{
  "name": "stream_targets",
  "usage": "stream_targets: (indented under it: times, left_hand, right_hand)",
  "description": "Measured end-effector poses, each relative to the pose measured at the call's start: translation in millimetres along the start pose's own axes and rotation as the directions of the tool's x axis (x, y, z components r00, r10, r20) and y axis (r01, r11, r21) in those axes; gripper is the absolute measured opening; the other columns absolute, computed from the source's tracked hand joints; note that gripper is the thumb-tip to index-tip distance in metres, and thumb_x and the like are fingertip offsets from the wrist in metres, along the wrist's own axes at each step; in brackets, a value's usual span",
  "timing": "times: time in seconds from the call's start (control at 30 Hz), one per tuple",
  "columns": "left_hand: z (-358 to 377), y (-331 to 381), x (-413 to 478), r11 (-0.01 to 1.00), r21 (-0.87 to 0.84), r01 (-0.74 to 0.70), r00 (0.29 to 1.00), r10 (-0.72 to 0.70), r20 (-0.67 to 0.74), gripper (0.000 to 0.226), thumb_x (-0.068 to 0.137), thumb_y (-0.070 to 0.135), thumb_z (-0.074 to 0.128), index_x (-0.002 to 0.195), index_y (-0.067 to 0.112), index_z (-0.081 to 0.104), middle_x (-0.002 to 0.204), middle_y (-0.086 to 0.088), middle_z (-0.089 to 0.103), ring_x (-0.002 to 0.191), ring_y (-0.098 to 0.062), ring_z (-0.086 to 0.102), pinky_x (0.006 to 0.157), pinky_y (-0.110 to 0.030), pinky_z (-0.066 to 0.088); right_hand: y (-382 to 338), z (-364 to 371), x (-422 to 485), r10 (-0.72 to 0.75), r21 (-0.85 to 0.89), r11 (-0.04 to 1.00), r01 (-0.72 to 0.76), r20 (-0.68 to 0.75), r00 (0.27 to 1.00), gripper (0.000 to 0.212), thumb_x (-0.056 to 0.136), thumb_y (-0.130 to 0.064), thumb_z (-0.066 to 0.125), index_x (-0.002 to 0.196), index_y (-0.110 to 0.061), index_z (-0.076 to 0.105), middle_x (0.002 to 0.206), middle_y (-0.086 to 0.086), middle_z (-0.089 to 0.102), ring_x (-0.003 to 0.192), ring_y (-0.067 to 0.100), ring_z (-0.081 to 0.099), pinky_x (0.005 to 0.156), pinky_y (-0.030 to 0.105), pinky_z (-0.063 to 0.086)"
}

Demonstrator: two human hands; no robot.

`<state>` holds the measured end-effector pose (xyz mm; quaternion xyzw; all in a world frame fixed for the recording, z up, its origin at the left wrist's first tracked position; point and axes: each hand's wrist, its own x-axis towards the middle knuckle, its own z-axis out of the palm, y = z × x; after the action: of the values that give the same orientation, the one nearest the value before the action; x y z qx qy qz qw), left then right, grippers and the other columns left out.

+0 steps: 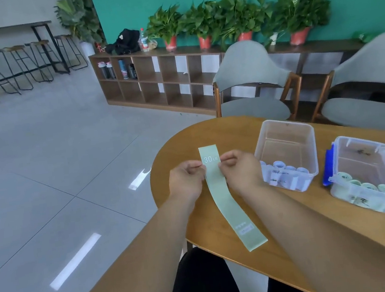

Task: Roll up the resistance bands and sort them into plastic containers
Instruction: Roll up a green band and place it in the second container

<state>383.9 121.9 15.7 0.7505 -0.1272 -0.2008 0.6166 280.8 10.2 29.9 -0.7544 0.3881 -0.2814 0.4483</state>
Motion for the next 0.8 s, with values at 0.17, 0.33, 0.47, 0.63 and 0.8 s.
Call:
stream_targets:
  times: [0.17, 0.33, 0.47, 0.63, 0.8]
  left_hand:
    - [5, -10, 18, 0.999, 0.034, 0.015, 1.000, -0.015, 0.013, 0.008, 0.098, 0.024, 0.072, 0.098, 0.029, 0.078, 0.088, 0.009, 0.080, 0.089, -0.014, 0.076, 0.090, -0.042, 0.064]
    - [14, -17, 27, 0.999, 0.038, 0.016, 0.992, -0.021, 0.128, 0.026, 0.104, 0.010, 0.057, 0.115, 0.025, 0.075, 0.099, 0.012, 0.080, 0.099, -0.006, 0.073, 0.099, -0.035, 0.059]
    - [18, -17, 29, 0.998, 0.068, -0.005, 0.986, -0.006, 0.164, 0.041, 0.105, 0.007, 0.053, 0.144, 0.017, 0.060, 0.120, 0.010, 0.073, 0.114, -0.008, 0.068, 0.107, -0.032, 0.053]
    - [25, -18, 24, 0.981, 0.184, -0.054, 0.991, 0.029, 0.134, 0.045, 0.105, 0.006, 0.047, 0.148, 0.016, 0.055, 0.119, 0.008, 0.071, 0.109, -0.009, 0.068, 0.097, -0.028, 0.055]
    - [30, -7, 19, 0.978, 0.188, -0.086, 0.967, 0.037, 0.253, 0.051, 0.105, 0.006, 0.050, 0.154, 0.017, 0.047, 0.118, 0.011, 0.065, 0.097, 0.000, 0.064, 0.075, -0.015, 0.046]
  right_hand:
    - [8, 19, 12, 0.027, -0.098, 0.995, -0.029, -0.025, 0.999, 0.023, 0.092, -0.014, 0.059, 0.107, -0.026, 0.072, 0.079, -0.012, 0.072, 0.080, 0.017, 0.072, 0.073, 0.030, 0.057]
    - [24, 20, 18, 0.004, -0.112, 0.994, 0.004, 0.068, 0.998, 0.038, 0.096, -0.013, 0.058, 0.133, -0.022, 0.065, 0.115, -0.008, 0.074, 0.099, 0.011, 0.069, 0.078, 0.025, 0.052]
    - [36, 20, 18, -0.021, -0.245, 0.969, 0.036, 0.064, 0.998, 0.047, 0.100, -0.011, 0.050, 0.147, -0.015, 0.056, 0.137, 0.003, 0.067, 0.120, 0.021, 0.065, 0.099, 0.032, 0.051]
    - [44, 23, 19, -0.015, -0.299, 0.954, 0.027, 0.045, 0.999, 0.046, 0.102, -0.008, 0.044, 0.147, -0.013, 0.056, 0.137, 0.008, 0.067, 0.127, 0.026, 0.061, 0.104, 0.034, 0.048]
    - [47, 24, 26, -0.014, -0.276, 0.960, 0.050, 0.132, 0.991, 0.050, 0.101, -0.009, 0.040, 0.149, -0.015, 0.053, 0.141, 0.007, 0.065, 0.126, 0.024, 0.062, 0.100, 0.033, 0.050]
